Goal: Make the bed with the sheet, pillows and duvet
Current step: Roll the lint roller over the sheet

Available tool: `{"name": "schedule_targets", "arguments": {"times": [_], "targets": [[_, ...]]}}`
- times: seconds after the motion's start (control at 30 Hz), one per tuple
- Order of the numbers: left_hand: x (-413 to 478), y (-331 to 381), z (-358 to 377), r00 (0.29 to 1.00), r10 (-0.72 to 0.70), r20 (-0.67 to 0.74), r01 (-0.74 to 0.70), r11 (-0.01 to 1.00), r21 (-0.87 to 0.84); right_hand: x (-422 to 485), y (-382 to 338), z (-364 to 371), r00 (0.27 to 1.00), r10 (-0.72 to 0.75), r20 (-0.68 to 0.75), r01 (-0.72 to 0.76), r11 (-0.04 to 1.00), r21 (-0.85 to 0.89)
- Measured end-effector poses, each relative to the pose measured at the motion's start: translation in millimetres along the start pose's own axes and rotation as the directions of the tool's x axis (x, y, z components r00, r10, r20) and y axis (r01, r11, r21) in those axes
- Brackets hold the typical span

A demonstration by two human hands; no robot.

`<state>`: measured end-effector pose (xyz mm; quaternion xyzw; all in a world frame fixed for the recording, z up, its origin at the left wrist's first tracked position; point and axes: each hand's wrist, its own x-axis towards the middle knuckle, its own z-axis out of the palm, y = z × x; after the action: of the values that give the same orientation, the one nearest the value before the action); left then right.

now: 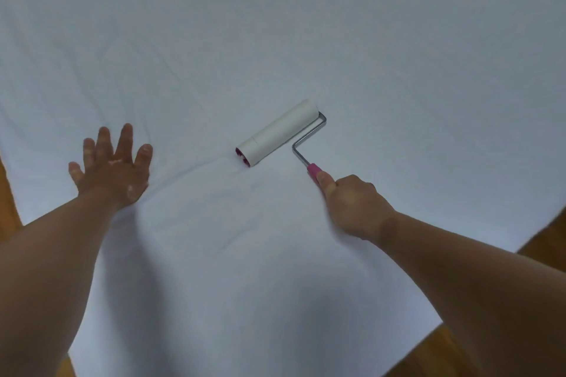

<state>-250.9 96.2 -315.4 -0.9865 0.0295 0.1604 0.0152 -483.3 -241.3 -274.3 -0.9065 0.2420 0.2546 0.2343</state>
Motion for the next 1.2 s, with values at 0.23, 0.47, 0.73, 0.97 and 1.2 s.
{"name": "schedule_targets", "arguments": {"times": [0.23, 0.47, 0.73, 0.97, 1.2], "targets": [[-2, 3, -2, 0.999, 0.011, 0.031, -0.012, 1.000, 0.027, -63, 27, 24, 0.986, 0.160, -0.043, -0.148, 0.968, 0.201], [-4, -4, -12, 0.990, 0.110, 0.092, -0.108, 0.994, -0.026, -144, 42, 53, 0.902, 0.432, -0.003, -0.413, 0.863, 0.291], [24, -29, -5, 0.955, 0.267, 0.129, -0.262, 0.964, -0.054, -224, 40, 86, 0.799, 0.601, -0.021, -0.563, 0.760, 0.324], [64, -36, 32, 0.962, 0.247, 0.120, -0.200, 0.930, -0.309, -269, 63, 93, 0.785, 0.620, 0.014, -0.599, 0.752, 0.273], [61, -35, 38, 0.959, 0.274, 0.068, -0.252, 0.939, -0.233, -297, 70, 69, 0.832, 0.554, -0.038, -0.525, 0.807, 0.272]]}}
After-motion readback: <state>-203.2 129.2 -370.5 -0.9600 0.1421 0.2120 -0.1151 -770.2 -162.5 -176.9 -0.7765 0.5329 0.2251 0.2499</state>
